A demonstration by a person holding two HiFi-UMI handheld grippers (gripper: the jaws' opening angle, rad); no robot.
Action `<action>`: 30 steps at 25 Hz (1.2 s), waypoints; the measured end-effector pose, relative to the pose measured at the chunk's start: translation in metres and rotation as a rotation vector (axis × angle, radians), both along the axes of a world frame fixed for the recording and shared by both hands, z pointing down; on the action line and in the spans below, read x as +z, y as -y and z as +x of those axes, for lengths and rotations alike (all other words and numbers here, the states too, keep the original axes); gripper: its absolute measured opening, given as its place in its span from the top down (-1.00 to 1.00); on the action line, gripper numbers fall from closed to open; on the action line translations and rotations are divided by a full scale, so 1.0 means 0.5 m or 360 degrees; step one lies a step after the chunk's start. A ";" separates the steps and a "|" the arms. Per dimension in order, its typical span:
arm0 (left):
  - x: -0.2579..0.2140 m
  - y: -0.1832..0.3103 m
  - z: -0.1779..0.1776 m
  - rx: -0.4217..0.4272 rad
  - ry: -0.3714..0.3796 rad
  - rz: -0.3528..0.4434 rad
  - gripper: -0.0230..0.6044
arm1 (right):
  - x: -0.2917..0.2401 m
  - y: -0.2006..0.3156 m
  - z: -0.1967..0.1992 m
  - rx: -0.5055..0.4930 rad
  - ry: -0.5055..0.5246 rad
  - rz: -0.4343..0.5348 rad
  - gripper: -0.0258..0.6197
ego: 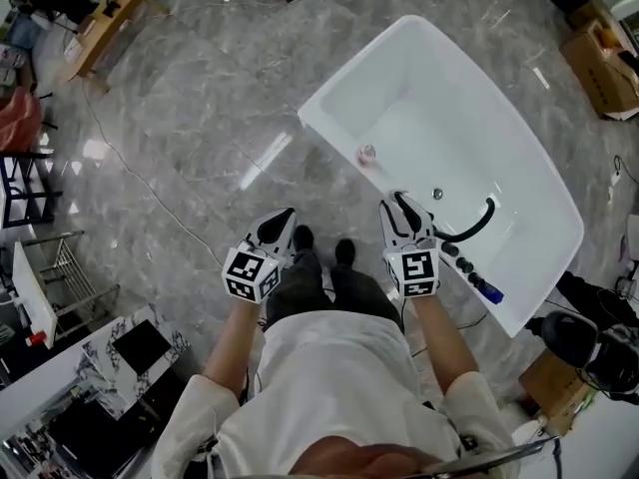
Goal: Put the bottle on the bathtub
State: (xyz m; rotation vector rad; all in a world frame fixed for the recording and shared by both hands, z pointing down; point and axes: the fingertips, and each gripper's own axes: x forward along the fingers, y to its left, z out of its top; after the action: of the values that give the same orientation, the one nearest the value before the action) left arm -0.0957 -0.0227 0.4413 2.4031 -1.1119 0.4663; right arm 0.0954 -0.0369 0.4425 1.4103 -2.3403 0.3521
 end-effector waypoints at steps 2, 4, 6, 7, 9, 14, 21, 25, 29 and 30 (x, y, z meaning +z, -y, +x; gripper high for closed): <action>-0.033 -0.020 0.000 -0.0020 0.0001 0.0020 0.90 | -0.038 -0.023 0.021 -0.0027 -0.0001 0.0016 0.65; -0.067 -0.043 0.001 -0.0034 0.0005 0.0047 0.90 | -0.073 -0.051 0.036 -0.0049 0.0010 0.0025 0.67; -0.101 -0.059 0.004 -0.0046 -0.0003 0.0076 0.90 | -0.110 -0.074 0.044 -0.0071 0.0031 0.0037 0.70; -0.118 -0.064 0.005 -0.0051 -0.0009 0.0092 0.90 | -0.128 -0.082 0.047 -0.0080 0.0048 0.0047 0.72; -0.148 -0.071 0.007 -0.0055 -0.0019 0.0126 0.90 | -0.164 -0.091 0.050 -0.0081 0.0087 0.0080 0.75; -0.213 -0.071 -0.009 -0.0038 -0.0042 0.0197 0.90 | -0.239 -0.097 0.048 -0.0065 0.0142 0.0145 0.78; -0.289 -0.090 -0.035 0.0074 -0.0088 0.0283 0.90 | -0.315 -0.136 0.022 0.0028 0.0190 0.0192 0.79; -0.317 -0.088 -0.050 0.0117 -0.0099 0.0330 0.90 | -0.334 -0.152 0.017 0.0114 0.0270 0.0180 0.79; -0.332 -0.082 -0.076 0.0111 -0.0115 0.0349 0.90 | -0.345 -0.163 0.001 0.0140 0.0282 0.0191 0.80; -0.337 -0.081 -0.081 0.0110 -0.0118 0.0351 0.90 | -0.353 -0.164 -0.004 0.0141 0.0281 0.0201 0.80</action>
State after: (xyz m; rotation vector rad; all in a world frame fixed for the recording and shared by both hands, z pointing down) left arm -0.1364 0.0176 0.2728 2.6334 -1.1009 0.2868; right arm 0.0936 0.0452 0.2661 1.6057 -2.4839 0.3733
